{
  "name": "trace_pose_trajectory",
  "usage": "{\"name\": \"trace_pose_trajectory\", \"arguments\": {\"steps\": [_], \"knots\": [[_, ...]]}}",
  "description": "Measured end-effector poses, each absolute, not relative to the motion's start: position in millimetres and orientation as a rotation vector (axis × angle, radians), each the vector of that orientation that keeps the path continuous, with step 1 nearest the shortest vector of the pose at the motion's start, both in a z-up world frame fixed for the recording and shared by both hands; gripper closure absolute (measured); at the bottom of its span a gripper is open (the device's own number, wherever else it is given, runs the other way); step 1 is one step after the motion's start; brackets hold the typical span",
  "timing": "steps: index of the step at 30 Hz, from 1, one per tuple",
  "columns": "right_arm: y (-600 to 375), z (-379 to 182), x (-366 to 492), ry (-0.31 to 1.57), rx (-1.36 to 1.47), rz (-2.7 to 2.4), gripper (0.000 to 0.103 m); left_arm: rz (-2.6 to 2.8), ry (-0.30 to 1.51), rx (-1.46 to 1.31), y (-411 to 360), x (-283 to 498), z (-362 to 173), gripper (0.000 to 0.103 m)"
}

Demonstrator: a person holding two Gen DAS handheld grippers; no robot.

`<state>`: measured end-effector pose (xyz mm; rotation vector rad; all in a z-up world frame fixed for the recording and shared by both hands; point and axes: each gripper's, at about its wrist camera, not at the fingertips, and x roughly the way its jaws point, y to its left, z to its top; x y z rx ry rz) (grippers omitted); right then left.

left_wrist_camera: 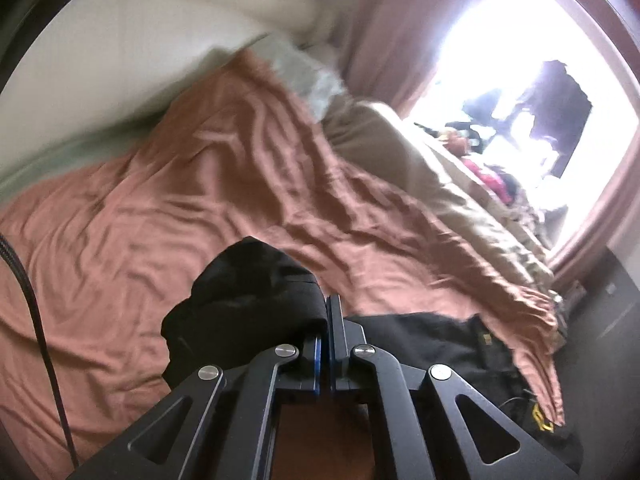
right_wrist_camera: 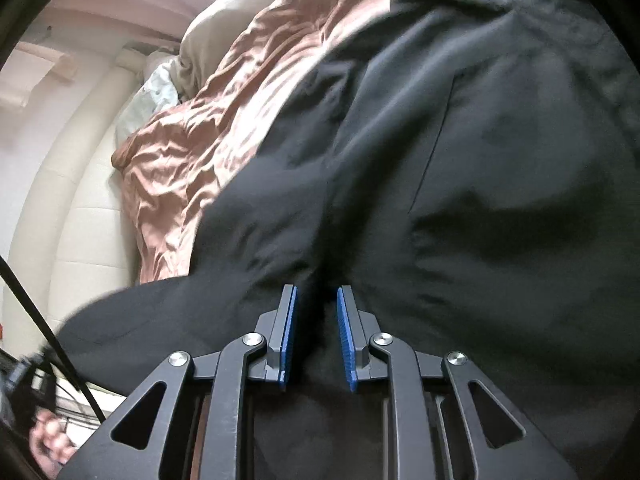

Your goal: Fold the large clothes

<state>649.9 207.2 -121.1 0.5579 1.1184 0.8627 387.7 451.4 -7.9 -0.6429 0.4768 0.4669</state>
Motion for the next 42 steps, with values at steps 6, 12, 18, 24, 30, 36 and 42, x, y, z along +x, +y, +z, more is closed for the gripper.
{"name": "trace_pose_trajectory", "arguments": {"steps": [6,12,18,24,30,36,42], "knots": [[157,-78,624,1.02,0.556,0.847,0.05,0.356,0.408,-0.553,395,415,60,0.102],[101,-65,592,0.924,0.548,0.807,0.04,0.231,0.384,-0.486,330,442,106,0.102],[37,-84,564,0.949,0.626,0.718,0.04,0.137,0.397,-0.448,274,467,127,0.102],[-23,-80,545,0.926,0.672,0.645,0.04,0.034,0.441,-0.404,220,497,130,0.102],[-63,-78,550,0.9,0.704,0.612,0.04,-0.072,0.494,-0.346,167,532,120,0.102],[-101,-87,564,0.899,0.753,0.542,0.04,-0.178,0.564,-0.303,115,570,95,0.102],[-128,-94,574,0.913,0.789,0.455,0.04,-0.247,0.681,-0.275,63,613,45,0.099]]}}
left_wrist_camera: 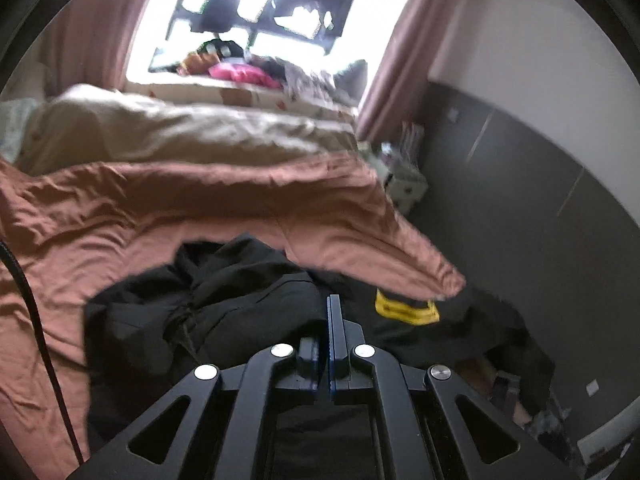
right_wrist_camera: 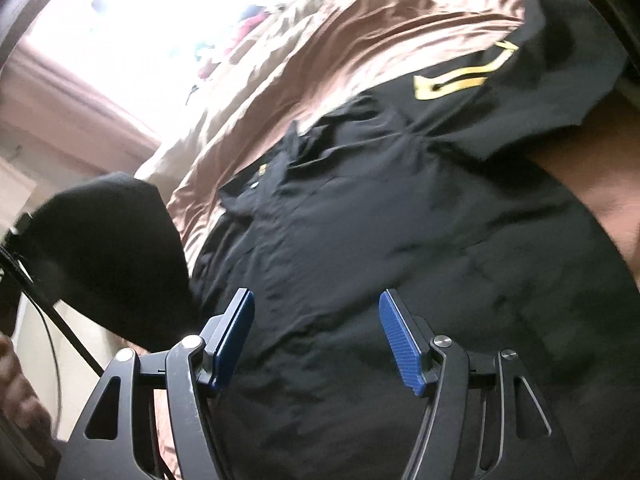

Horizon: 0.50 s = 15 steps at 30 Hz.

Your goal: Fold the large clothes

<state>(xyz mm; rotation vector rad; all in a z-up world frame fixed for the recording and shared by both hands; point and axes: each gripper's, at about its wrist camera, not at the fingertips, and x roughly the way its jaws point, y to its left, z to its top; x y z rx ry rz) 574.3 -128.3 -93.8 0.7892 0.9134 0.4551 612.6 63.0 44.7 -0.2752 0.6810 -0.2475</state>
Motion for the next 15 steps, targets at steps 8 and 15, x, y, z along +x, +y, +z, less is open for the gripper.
{"name": "trace_pose_trajectory", "arguments": {"steps": [8,15], "knots": [[-156,-98,579,0.923,0.85,0.385,0.04,-0.351,0.925,-0.265,21,634,-36,0.028],[-143,-96,582,0.926,0.801,0.388,0.04,-0.24,0.922,-0.289,75,601,-49,0.028]]}}
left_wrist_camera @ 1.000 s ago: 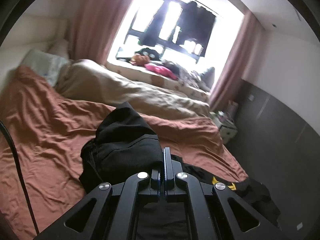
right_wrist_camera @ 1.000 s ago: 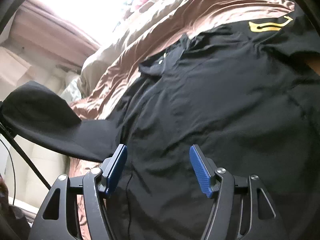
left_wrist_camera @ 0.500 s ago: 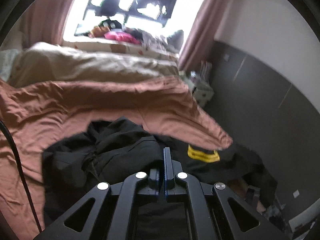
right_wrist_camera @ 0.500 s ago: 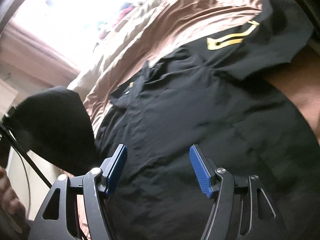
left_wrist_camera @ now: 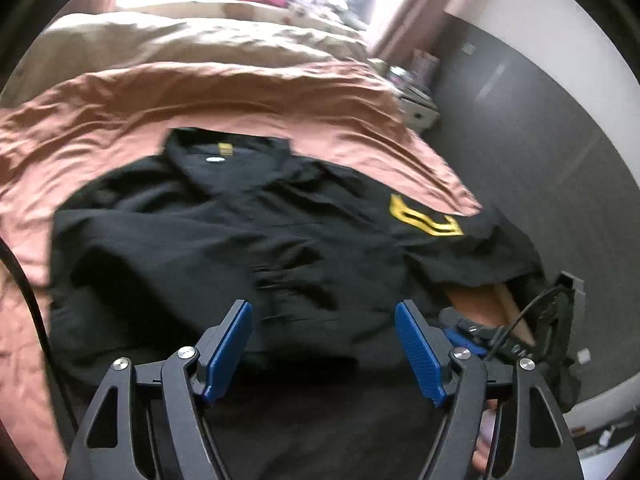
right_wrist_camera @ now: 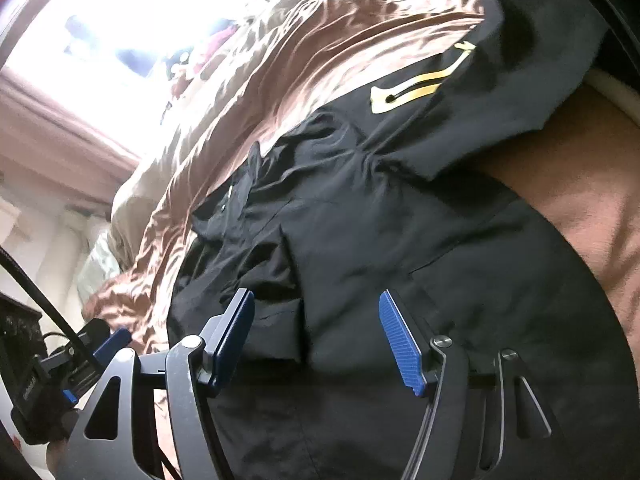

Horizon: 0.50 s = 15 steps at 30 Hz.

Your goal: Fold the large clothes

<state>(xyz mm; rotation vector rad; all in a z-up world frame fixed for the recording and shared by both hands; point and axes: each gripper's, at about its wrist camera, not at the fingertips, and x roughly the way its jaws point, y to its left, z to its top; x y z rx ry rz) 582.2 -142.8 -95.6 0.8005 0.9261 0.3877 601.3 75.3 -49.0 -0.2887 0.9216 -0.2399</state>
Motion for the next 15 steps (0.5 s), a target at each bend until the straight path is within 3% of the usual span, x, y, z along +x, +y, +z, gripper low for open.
{"name": "trace_pose_trajectory", "arguments": {"steps": [15], "knots": [[-8,-88,599,0.959,0.373,0.522,0.04,0.113,0.926,-0.354,231,528,-90,0.028]]}}
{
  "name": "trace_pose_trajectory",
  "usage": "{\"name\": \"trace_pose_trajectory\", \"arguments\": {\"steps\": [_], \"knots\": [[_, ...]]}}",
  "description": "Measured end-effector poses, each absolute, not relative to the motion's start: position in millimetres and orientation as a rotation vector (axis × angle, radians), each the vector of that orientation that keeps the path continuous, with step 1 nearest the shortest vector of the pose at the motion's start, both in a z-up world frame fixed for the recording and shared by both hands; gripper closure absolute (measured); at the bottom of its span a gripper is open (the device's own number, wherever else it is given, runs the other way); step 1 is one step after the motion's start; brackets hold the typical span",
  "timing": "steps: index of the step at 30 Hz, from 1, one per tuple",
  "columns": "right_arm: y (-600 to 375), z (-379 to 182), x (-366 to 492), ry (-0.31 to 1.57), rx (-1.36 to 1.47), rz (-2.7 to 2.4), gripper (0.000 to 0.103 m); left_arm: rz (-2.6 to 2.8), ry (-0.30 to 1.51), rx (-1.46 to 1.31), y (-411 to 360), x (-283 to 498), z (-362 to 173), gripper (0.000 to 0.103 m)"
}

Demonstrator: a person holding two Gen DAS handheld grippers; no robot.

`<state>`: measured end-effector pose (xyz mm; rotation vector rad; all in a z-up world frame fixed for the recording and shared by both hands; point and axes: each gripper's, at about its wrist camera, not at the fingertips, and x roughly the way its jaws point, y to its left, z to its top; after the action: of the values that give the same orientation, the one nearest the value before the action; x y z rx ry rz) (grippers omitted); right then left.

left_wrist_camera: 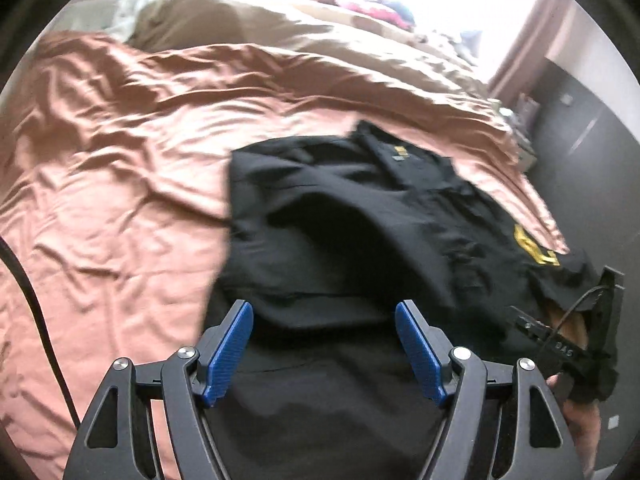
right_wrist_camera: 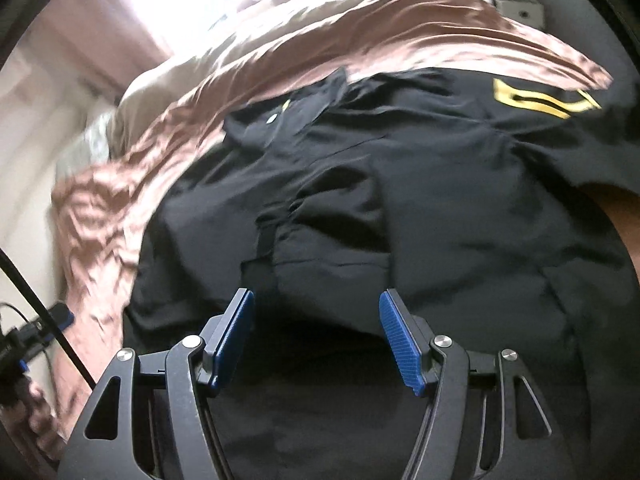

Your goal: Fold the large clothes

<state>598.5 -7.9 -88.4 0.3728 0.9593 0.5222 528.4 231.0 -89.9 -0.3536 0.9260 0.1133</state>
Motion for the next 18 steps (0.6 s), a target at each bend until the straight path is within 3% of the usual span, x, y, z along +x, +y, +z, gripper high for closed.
{"name": "trace_pose_trajectory", "arguments": {"steps": [4,11,18], "knots": [[16,-96,604,0.994,0.261,0.477,0.04,0.172,0.964,-0.343,253,522,-113,0.028],[49,-111,609,1.03,0.05,0.42,0.04,0.224,1.051,-0.314,271,528,-162,0.049],[5,-129,633,1.072,0.301,0.339,0.04,0.288,1.086,-0.302,284,540,-190,0.071]]}}
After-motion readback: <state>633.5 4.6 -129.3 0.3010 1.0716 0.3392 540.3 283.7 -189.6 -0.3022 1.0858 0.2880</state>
